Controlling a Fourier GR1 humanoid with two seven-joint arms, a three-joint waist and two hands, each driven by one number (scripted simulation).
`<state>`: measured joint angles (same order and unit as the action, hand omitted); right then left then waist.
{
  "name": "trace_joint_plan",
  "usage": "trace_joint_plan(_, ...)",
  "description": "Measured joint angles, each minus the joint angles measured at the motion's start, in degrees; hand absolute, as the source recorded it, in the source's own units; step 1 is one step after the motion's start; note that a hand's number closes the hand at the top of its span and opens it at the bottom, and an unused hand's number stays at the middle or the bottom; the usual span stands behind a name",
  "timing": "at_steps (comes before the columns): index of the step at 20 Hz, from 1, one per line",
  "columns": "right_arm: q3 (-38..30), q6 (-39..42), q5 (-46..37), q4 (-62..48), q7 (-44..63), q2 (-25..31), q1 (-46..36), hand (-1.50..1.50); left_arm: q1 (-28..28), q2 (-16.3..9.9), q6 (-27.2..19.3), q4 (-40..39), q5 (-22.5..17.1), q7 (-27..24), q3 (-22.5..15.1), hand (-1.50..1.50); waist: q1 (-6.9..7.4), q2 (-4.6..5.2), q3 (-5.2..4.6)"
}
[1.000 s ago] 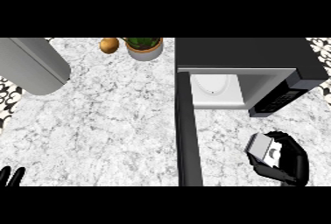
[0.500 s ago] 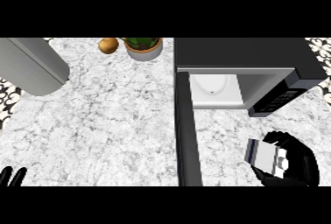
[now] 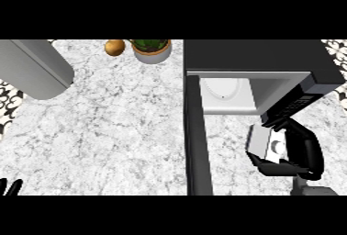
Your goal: Pick up the milk, place it into the microwave and close the microwave
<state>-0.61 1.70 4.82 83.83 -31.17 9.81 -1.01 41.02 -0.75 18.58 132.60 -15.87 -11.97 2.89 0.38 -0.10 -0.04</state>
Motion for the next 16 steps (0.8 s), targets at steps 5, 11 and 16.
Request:
trace_joint_plan(5, -0.48, -3.55, -3.12, -6.52, 5.15, -0.60, -9.74, 1.50, -1.80, -0.43, 0.86, -2.33, -1.52, 0.18, 2.27, -1.50, 0.32, 0.11, 0.02)
trace_joint_plan(11, -3.02, -4.89, -4.26, -18.55, 4.01, -0.80, -20.56, 1.50, -2.36, -0.62, 2.02, -2.69, -2.70, 0.36, 4.51, -1.50, 0.00, -0.27, 0.19)
trace_joint_plan(16, -4.98, -5.18, -4.73, -24.90, -1.75, -0.03, -24.24, 1.50, -3.03, -0.52, 3.23, -3.76, -2.58, -0.29, 4.49, -1.50, -0.50, -1.03, 0.38)
